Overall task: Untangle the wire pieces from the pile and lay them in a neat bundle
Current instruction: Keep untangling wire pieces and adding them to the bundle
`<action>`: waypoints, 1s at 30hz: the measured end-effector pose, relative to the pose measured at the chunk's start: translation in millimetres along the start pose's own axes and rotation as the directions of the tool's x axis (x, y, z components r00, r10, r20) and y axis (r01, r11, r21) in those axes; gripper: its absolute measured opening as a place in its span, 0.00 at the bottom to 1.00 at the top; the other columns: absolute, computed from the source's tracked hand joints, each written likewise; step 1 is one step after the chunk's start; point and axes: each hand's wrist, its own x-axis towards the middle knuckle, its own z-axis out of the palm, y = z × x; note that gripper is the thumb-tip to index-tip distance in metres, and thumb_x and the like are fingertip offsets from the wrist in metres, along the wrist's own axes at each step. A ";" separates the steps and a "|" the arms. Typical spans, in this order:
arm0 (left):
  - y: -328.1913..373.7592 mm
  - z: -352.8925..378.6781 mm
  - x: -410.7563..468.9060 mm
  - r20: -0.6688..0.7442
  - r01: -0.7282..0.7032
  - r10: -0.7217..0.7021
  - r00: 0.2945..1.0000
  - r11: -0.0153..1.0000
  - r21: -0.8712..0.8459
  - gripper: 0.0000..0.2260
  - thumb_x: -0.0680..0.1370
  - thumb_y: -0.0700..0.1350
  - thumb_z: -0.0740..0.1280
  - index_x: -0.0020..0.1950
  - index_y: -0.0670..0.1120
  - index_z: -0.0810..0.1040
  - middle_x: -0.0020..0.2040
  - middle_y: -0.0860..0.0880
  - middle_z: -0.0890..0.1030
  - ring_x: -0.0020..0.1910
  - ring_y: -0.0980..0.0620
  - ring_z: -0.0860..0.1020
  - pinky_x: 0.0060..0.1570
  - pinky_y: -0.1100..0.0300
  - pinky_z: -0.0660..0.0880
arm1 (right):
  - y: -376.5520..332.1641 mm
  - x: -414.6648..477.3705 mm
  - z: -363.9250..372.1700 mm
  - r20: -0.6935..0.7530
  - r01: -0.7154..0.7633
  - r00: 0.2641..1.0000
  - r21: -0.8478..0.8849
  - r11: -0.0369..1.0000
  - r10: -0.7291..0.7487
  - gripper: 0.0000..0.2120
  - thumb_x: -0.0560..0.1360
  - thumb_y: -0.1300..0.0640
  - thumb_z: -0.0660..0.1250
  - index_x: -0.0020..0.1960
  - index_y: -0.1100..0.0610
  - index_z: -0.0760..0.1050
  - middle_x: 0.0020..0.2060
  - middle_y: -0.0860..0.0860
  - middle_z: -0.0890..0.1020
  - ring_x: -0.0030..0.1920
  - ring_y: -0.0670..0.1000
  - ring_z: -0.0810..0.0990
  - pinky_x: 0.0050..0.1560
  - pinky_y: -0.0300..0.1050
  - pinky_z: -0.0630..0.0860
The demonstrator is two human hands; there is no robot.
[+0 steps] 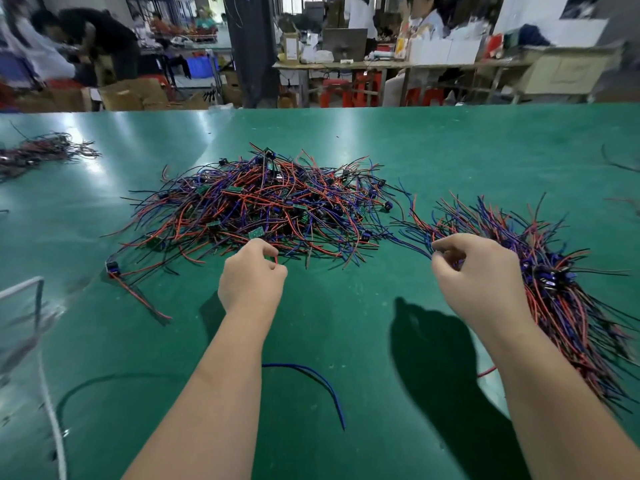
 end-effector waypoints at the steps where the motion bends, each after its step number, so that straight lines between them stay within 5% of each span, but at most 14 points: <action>1: 1.1 -0.8 0.5 0.008 0.049 -0.049 0.999 0.995 -0.082 0.07 0.71 0.43 0.71 0.46 0.53 0.78 0.34 0.57 0.81 0.34 0.55 0.79 0.31 0.63 0.71 | -0.7 -0.7 1.4 0.006 0.005 1.000 0.016 1.000 -0.005 0.08 0.73 0.61 0.67 0.49 0.56 0.83 0.37 0.48 0.81 0.39 0.48 0.78 0.43 0.34 0.66; 4: 10.3 -5.7 1.7 0.026 0.157 -0.165 0.986 0.859 -0.488 0.06 0.69 0.39 0.73 0.40 0.50 0.80 0.29 0.55 0.78 0.23 0.62 0.72 0.23 0.68 0.67 | -4.5 -2.4 4.5 0.029 0.007 1.000 0.100 0.995 -0.010 0.07 0.73 0.62 0.67 0.46 0.56 0.83 0.33 0.45 0.80 0.34 0.43 0.77 0.36 0.31 0.65; 6: 21.6 -15.6 -0.8 0.144 0.240 -0.204 0.968 0.598 -0.764 0.09 0.69 0.35 0.72 0.38 0.48 0.79 0.28 0.53 0.76 0.19 0.62 0.68 0.20 0.70 0.64 | -6.8 -4.0 7.5 0.062 -0.003 0.998 0.173 0.985 -0.008 0.07 0.72 0.62 0.67 0.44 0.54 0.83 0.30 0.41 0.79 0.31 0.39 0.76 0.34 0.28 0.67; 8: 33.4 -28.9 -7.2 0.334 0.344 -0.082 0.939 0.223 -0.912 0.10 0.70 0.32 0.71 0.39 0.47 0.78 0.28 0.52 0.74 0.19 0.60 0.65 0.18 0.69 0.62 | -7.9 -5.3 11.7 0.115 -0.009 0.993 0.230 0.973 -0.019 0.08 0.72 0.62 0.68 0.43 0.51 0.82 0.28 0.42 0.79 0.30 0.40 0.76 0.34 0.29 0.69; 10: 43.9 -39.9 -17.9 0.416 0.417 0.168 0.894 0.027 -0.908 0.11 0.65 0.32 0.73 0.37 0.48 0.81 0.29 0.52 0.75 0.21 0.60 0.66 0.19 0.69 0.63 | -9.6 -7.1 13.6 0.174 0.005 0.983 0.312 0.950 -0.063 0.11 0.72 0.63 0.69 0.48 0.48 0.81 0.31 0.44 0.80 0.29 0.42 0.75 0.36 0.33 0.72; 14: 61.8 -38.7 -46.3 0.473 0.370 0.500 0.725 0.296 -0.880 0.09 0.61 0.35 0.72 0.36 0.48 0.84 0.28 0.53 0.77 0.21 0.59 0.68 0.22 0.67 0.66 | -17.6 -11.6 14.6 0.331 -0.031 0.915 0.625 0.780 -0.230 0.27 0.69 0.62 0.75 0.60 0.38 0.72 0.44 0.50 0.80 0.35 0.47 0.76 0.42 0.39 0.76; 18: 66.1 -25.5 -64.7 0.553 0.292 0.612 0.566 0.479 -0.828 0.08 0.66 0.36 0.71 0.38 0.48 0.85 0.27 0.53 0.78 0.21 0.58 0.70 0.22 0.68 0.67 | -25.4 -13.4 16.4 0.318 -0.119 0.913 0.806 0.580 -0.255 0.11 0.67 0.62 0.74 0.49 0.56 0.79 0.38 0.53 0.84 0.39 0.46 0.80 0.44 0.38 0.76; 20: 67.6 -21.7 -64.0 0.538 0.321 0.559 0.630 0.443 -0.837 0.04 0.68 0.40 0.72 0.39 0.48 0.84 0.29 0.52 0.80 0.21 0.58 0.70 0.22 0.68 0.67 | -26.5 -12.2 15.4 0.267 -0.127 0.950 0.805 0.579 -0.163 0.04 0.69 0.63 0.73 0.43 0.57 0.80 0.32 0.49 0.84 0.34 0.44 0.81 0.39 0.36 0.77; 22: 67.1 -19.2 -56.5 0.444 0.306 0.399 0.802 0.364 -0.880 0.01 0.71 0.44 0.73 0.40 0.47 0.83 0.30 0.50 0.81 0.21 0.59 0.70 0.21 0.68 0.67 | -26.9 -9.1 12.5 0.273 -0.231 0.962 0.850 0.473 -0.021 0.05 0.74 0.65 0.68 0.43 0.57 0.80 0.31 0.50 0.84 0.32 0.46 0.82 0.36 0.35 0.77; 23: 64.6 -18.1 -51.1 0.353 0.226 0.307 0.884 0.382 -0.896 0.02 0.73 0.44 0.72 0.41 0.47 0.82 0.32 0.50 0.82 0.23 0.59 0.72 0.22 0.67 0.68 | -26.1 -6.7 10.7 0.294 -0.286 0.955 0.877 0.385 0.040 0.06 0.75 0.65 0.66 0.43 0.57 0.79 0.31 0.50 0.83 0.31 0.46 0.82 0.35 0.34 0.76; 25: 56.5 -16.8 -41.3 0.118 -0.051 0.246 0.962 0.585 -0.809 0.02 0.77 0.43 0.68 0.47 0.49 0.81 0.38 0.53 0.83 0.31 0.59 0.77 0.31 0.65 0.74 | -24.6 -1.8 5.5 0.331 -0.345 0.938 0.914 0.213 0.102 0.03 0.74 0.63 0.65 0.44 0.58 0.77 0.31 0.50 0.83 0.30 0.45 0.82 0.33 0.33 0.75; 27: 50.5 -15.4 -39.9 0.080 -0.246 0.396 0.915 0.704 -0.667 0.08 0.77 0.47 0.68 0.55 0.50 0.80 0.46 0.55 0.83 0.44 0.60 0.79 0.47 0.63 0.75 | -23.5 1.4 1.4 0.363 -0.373 0.926 0.922 0.101 0.106 0.05 0.70 0.59 0.65 0.45 0.58 0.76 0.31 0.49 0.83 0.30 0.44 0.81 0.33 0.31 0.75; 30: 51.7 -9.8 -48.9 0.281 -0.261 0.543 0.791 0.716 -0.647 0.22 0.74 0.54 0.67 0.66 0.49 0.75 0.51 0.55 0.82 0.49 0.62 0.79 0.57 0.64 0.72 | -24.3 0.7 1.6 0.413 -0.417 0.908 0.908 0.038 0.075 0.08 0.68 0.57 0.65 0.46 0.57 0.76 0.31 0.48 0.83 0.32 0.43 0.82 0.33 0.31 0.75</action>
